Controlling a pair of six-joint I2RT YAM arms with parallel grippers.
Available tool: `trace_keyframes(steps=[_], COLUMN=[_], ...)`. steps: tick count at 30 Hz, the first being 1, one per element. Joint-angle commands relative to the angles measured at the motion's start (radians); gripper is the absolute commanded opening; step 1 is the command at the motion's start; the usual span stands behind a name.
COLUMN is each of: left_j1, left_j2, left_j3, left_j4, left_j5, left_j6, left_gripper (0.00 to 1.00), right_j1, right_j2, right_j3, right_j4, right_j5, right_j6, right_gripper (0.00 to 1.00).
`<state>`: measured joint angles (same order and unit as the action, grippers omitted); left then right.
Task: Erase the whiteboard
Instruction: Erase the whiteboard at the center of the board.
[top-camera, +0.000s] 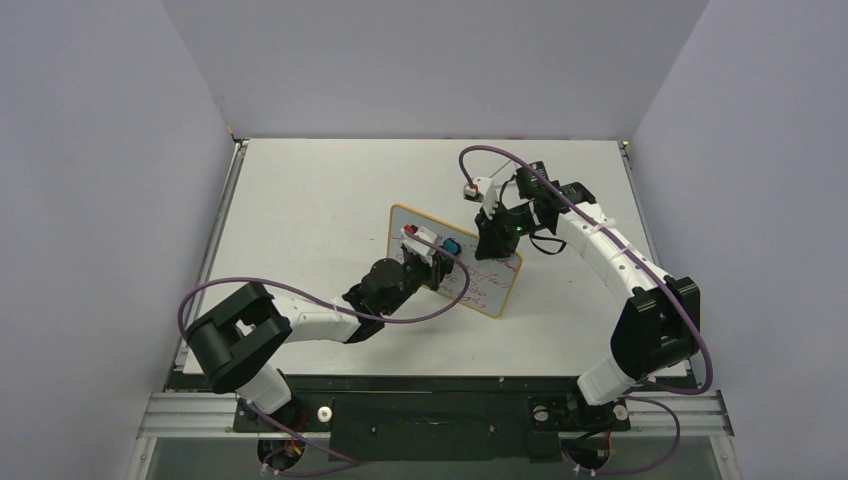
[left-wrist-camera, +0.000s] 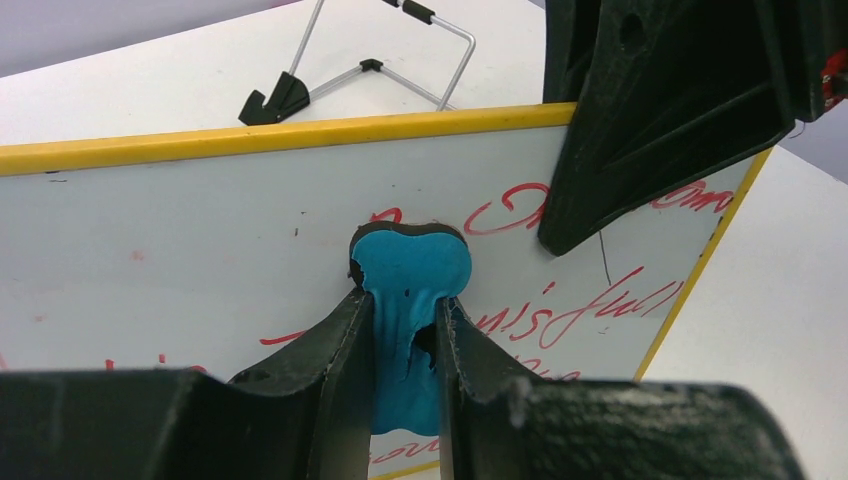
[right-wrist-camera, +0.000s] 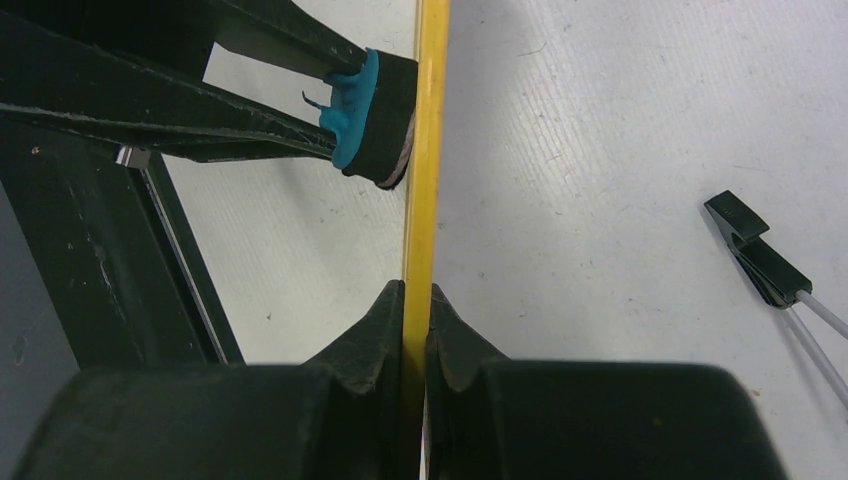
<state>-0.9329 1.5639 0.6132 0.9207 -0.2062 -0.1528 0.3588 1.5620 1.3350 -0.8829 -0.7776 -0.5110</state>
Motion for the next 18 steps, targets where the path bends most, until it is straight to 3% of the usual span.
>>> trace_keyframes(steps=[1,11,18], left_j1=[-0.014,0.006,0.003], left_j2=[0.033,0.005,-0.009], left_j3=[0.049,0.067,0.097], left_j4=[0.018,-0.075,-0.055], left_j5=[0.061,-0.285,-0.329], left_j6=[0.002,0.012,0.039], left_gripper=[0.0,0.0,0.0], right_j1=[0.017,0.018,0.02], right_j2=[0.029,0.029,0.033], right_j3=[-0.009,-0.008,-0.008], right_j4=[-0.051,-0.051,-0.052], right_j5=[0.034,0.033,0.035], right_j6=[-0.083,-0.084,-0.084], right_gripper=[0.0,0.0,0.0])
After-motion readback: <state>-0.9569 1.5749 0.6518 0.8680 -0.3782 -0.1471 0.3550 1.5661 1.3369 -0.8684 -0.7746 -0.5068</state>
